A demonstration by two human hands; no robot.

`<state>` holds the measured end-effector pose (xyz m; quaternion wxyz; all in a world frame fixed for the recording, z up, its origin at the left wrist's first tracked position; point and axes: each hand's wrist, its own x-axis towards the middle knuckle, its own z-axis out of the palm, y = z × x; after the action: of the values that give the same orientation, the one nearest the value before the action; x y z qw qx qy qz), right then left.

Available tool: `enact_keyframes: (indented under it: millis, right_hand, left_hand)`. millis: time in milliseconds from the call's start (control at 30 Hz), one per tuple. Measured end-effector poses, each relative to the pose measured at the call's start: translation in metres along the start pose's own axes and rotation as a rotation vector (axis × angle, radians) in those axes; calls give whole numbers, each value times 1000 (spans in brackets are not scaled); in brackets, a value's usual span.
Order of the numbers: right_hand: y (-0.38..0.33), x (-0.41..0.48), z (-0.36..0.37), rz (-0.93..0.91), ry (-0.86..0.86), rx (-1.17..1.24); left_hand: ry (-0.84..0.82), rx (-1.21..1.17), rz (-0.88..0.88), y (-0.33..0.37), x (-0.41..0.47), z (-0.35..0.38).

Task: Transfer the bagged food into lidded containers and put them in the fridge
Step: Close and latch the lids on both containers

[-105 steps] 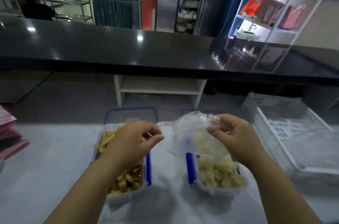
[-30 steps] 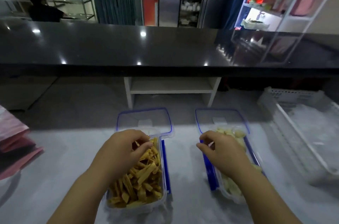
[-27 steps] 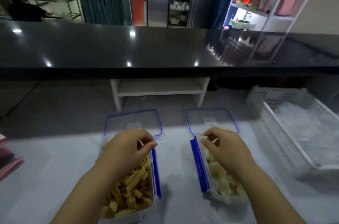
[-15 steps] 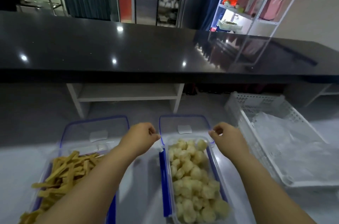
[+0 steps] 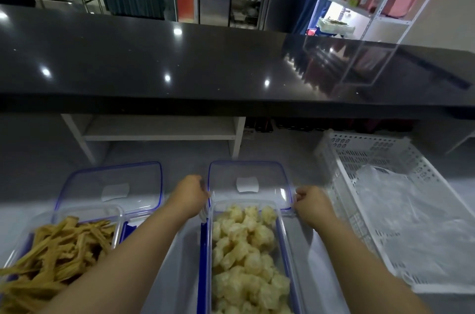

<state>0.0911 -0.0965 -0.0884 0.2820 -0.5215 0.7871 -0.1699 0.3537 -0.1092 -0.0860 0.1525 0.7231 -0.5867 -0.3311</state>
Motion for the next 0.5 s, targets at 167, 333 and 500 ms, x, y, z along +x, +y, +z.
enact_keyframes:
  millis: [167, 333, 500]
  right_hand:
    - [-2, -9, -5, -25, -32, 400]
    - [-10, -24, -21, -211, 14, 574]
    - [-22, -51, -37, -425, 185, 615]
  left_hand:
    - [56, -199, 45, -6, -13, -8]
    - [117, -417, 114, -8, -36, -22]
    - [149, -607, 209, 2, -60, -36]
